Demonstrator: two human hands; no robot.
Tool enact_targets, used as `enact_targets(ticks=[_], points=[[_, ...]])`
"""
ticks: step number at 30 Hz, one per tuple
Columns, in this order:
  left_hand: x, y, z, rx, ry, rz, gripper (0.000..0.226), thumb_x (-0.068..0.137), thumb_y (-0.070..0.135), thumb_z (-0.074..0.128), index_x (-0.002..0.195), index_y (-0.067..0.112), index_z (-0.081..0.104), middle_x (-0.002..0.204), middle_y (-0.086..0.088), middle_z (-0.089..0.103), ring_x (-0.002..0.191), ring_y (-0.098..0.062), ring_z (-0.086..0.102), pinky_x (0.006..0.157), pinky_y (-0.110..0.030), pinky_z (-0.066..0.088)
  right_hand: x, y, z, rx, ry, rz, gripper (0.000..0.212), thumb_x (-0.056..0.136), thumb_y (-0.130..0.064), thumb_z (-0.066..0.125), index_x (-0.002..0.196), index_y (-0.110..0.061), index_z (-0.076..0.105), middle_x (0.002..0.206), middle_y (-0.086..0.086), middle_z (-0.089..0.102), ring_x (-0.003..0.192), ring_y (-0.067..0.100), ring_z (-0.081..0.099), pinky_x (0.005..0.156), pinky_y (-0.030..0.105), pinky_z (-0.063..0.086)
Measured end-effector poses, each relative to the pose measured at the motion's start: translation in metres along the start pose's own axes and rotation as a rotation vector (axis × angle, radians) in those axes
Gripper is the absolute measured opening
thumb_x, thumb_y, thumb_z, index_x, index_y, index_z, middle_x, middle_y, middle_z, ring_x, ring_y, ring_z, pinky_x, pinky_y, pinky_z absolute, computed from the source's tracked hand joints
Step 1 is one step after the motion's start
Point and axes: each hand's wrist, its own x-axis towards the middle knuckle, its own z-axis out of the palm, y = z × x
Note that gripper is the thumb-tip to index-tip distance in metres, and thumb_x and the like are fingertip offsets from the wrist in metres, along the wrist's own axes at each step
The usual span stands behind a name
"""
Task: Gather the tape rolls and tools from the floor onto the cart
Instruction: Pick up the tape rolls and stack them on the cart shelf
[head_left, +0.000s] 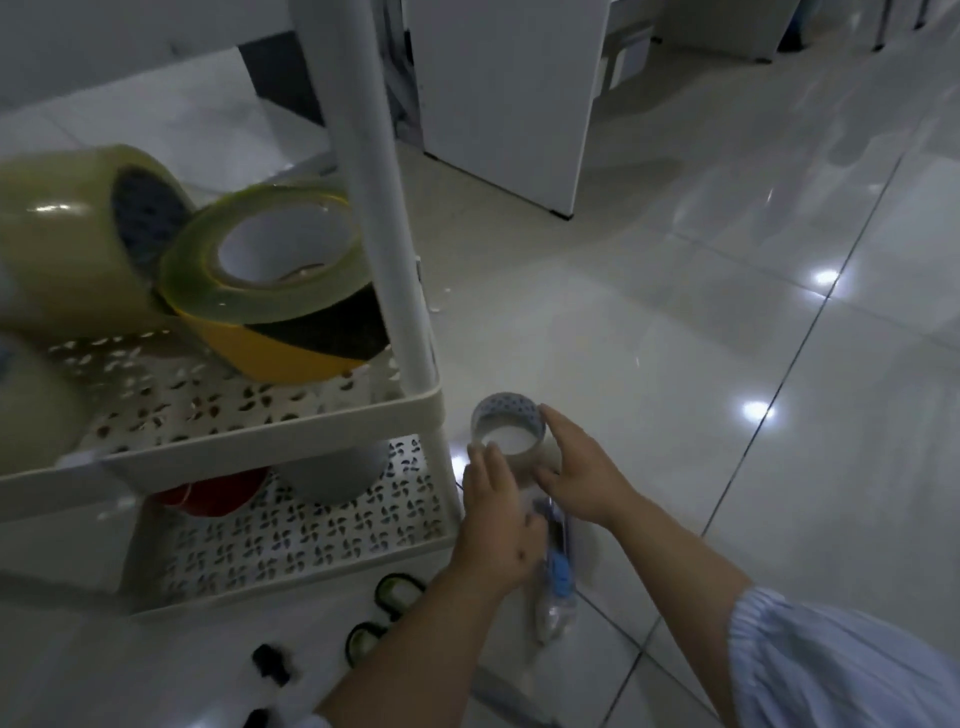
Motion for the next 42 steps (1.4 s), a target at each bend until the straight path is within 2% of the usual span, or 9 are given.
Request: enact_targets(ticks=[2,5,8,15,19,23,31,38,42], points=[[0.006,0.002,-0.003,-0.204,0.091,-0.066,0.068,0.086,0.009,0.053,0.141,0.007,0.012,0.143,-0.005,0.028,0.135,-0.023,0.029,0.106,-0.026,0.030,0.006,0.001,0.006,0.054,0.016,-0.023,0.062,0.082,0.004,0.054,0.138,-0.006,0.030,0.139,0.011,0.040,0.128,0.015,0.036,0.097,-0.006,0.018],[0.008,0.011,-0.007,-0.396,0.053,-0.107,0.059,0.089,-0.001,0.048,0.139,0.010,0.019,0.124,0.006,0.034,0.108,-0.003,0.033,0.078,-0.005,0.029,0.008,0.007,0.013,0.129,0.004,-0.016,0.066,0.083,-0.001,0.055,0.142,-0.007,0.024,0.145,0.009,0.035,0.133,0.018,0.034,0.113,0.034,0.030],[0.006,0.018,-0.005,-0.521,0.048,-0.064,0.058,0.087,-0.007,0.048,0.137,0.009,0.024,0.117,0.006,0.038,0.099,-0.001,0.039,0.060,0.008,0.033,-0.001,0.013,0.013,0.154,0.040,0.029,0.066,0.086,-0.008,0.054,0.144,-0.008,0.021,0.149,0.008,0.032,0.135,0.021,0.034,0.110,0.044,0.035],[-0.015,0.020,0.015,-0.607,0.073,-0.058,0.059,0.083,0.008,0.059,0.134,0.023,0.033,0.128,-0.001,0.051,0.115,-0.013,0.051,0.095,-0.028,0.047,-0.034,0.010,-0.008,0.237,0.116,0.042,0.066,0.083,-0.006,0.062,0.140,-0.009,0.029,0.133,-0.001,0.046,0.120,0.011,0.044,0.098,0.021,0.037],[-0.045,0.030,0.016,-0.591,0.047,0.023,0.059,0.083,0.004,0.054,0.134,0.022,0.031,0.129,-0.002,0.044,0.103,-0.005,0.051,0.075,-0.004,0.045,-0.058,0.006,-0.027,0.172,0.161,0.036,0.080,0.078,-0.014,0.070,0.143,-0.011,0.022,0.140,0.005,0.037,0.115,0.009,0.044,0.097,0.022,0.039],[-0.084,0.036,0.011,-0.582,0.062,0.067,0.066,0.083,0.011,0.052,0.141,0.023,0.023,0.142,0.003,0.030,0.126,-0.014,0.040,0.095,-0.021,0.043,-0.088,-0.012,-0.040,0.140,0.111,0.064,0.088,0.075,-0.017,0.074,0.144,-0.017,0.019,0.126,0.000,0.036,0.104,0.011,0.048,0.089,0.019,0.042],[-0.168,0.022,-0.017,-0.721,0.079,0.138,0.063,0.085,0.006,0.054,0.131,0.037,0.024,0.128,0.019,0.028,0.102,0.029,0.030,0.081,0.004,0.027,-0.154,-0.074,-0.043,0.034,0.065,0.012,0.074,0.062,-0.026,0.083,0.116,-0.034,0.033,0.112,-0.007,0.036,0.092,0.009,0.051,0.070,0.011,0.051],[-0.221,-0.011,-0.069,-0.777,0.223,0.144,0.073,0.068,0.023,0.056,0.135,0.030,0.027,0.141,0.011,0.030,0.125,-0.002,0.037,0.108,-0.033,0.036,-0.173,-0.145,-0.010,-0.039,0.053,-0.222,0.068,0.061,-0.036,0.082,0.104,-0.049,0.030,0.110,-0.024,0.032,0.098,-0.003,0.043,0.071,0.012,0.047],[-0.234,-0.036,-0.103,-0.752,0.412,0.211,0.063,0.083,0.008,0.059,0.135,0.027,0.028,0.137,0.013,0.036,0.110,0.022,0.039,0.085,-0.002,0.041,-0.166,-0.195,0.016,-0.095,0.127,-0.469,0.073,0.061,-0.048,0.077,0.114,-0.043,0.026,0.114,-0.029,0.028,0.101,-0.013,0.038,0.075,0.000,0.037]])
